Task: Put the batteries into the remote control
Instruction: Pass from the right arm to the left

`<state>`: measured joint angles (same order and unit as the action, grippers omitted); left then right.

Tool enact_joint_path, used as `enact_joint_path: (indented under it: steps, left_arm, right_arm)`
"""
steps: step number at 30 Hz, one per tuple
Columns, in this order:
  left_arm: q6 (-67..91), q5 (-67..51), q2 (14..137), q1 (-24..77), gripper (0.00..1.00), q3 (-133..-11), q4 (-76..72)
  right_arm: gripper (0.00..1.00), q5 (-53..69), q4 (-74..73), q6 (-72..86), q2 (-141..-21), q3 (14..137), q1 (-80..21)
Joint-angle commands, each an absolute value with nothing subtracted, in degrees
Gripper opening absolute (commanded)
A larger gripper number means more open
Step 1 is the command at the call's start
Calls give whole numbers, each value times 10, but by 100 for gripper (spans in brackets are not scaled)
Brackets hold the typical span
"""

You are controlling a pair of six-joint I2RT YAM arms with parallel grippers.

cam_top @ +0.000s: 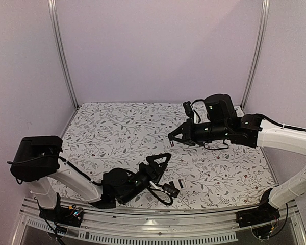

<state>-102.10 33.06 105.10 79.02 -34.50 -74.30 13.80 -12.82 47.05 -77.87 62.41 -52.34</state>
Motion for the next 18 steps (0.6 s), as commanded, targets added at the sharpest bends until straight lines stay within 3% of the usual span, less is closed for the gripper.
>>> enact_joint_path:
  steps: [1,8,14,18]
  left_arm:
    - [-1045,311,1019,780,76,-352,-1055]
    - [-1062,297,1018,766,75,-366,-1055]
    - [-1064,303,1020,753,56,-392,-1055]
    - [-1065,295,1021,750,55,-395,-1055]
  right_arm:
    - [0,127,-122,473,-768,616,-526]
    - [0,135,-118,470,-778,631,-531]
    - [0,139,-115,473,-782,633,-541]
    - [0,135,-114,475,-779,634,-544]
